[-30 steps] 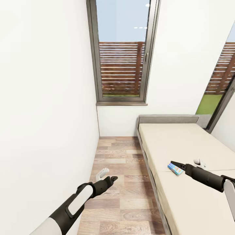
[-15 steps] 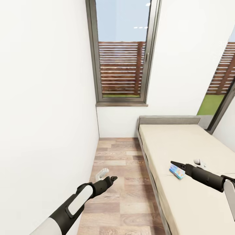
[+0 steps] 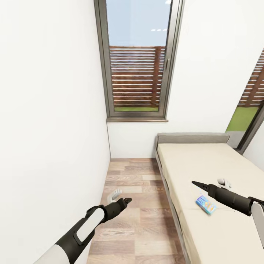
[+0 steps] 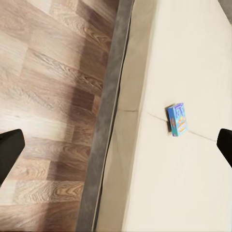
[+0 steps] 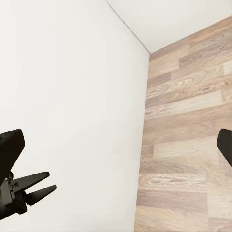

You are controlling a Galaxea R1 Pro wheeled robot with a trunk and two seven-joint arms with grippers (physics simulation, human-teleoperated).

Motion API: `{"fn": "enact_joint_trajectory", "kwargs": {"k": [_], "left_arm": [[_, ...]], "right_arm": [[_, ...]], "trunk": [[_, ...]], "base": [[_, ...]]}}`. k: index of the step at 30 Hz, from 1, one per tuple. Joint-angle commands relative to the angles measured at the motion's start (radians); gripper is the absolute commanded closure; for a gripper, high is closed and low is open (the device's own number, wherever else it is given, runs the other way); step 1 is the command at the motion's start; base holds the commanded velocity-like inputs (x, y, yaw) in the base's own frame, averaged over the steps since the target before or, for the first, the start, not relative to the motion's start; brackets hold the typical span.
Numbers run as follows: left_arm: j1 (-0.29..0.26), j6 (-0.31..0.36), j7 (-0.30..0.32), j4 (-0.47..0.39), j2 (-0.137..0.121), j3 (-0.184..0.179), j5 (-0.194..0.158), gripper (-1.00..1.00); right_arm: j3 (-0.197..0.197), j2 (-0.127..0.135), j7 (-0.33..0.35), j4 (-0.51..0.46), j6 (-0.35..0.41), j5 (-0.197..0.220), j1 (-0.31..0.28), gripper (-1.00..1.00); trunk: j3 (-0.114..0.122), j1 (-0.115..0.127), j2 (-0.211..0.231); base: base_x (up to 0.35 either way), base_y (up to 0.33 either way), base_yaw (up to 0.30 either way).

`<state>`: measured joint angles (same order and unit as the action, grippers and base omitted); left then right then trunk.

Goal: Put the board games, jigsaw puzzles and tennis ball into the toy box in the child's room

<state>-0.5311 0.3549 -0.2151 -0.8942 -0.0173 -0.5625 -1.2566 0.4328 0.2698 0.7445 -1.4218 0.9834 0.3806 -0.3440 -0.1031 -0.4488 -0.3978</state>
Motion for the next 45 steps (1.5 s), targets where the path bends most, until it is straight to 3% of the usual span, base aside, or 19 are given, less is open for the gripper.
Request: {"fn": "enact_joint_trajectory", "kwargs": {"k": [1,45], "left_arm": [[-0.001,-0.001,-0.009,-0.002,-0.001,-0.004,-0.01,-1.0],[-0.001,-0.001,-0.009,-0.002,-0.001,-0.004,-0.01,-1.0]], "right_arm": [[0.001,0.0,0.006,0.0,0.004,-0.003,-0.001,-1.0],[0.001,0.0,0.006,0.0,0.004,-0.003,-0.001,-1.0]], "trunk": [[-0.002,-0.001,-0.002],[-0.002,-0.001,-0.002]], "base": [[0.328,0.0,0.0],[0.334,0.0,0.0]]}}
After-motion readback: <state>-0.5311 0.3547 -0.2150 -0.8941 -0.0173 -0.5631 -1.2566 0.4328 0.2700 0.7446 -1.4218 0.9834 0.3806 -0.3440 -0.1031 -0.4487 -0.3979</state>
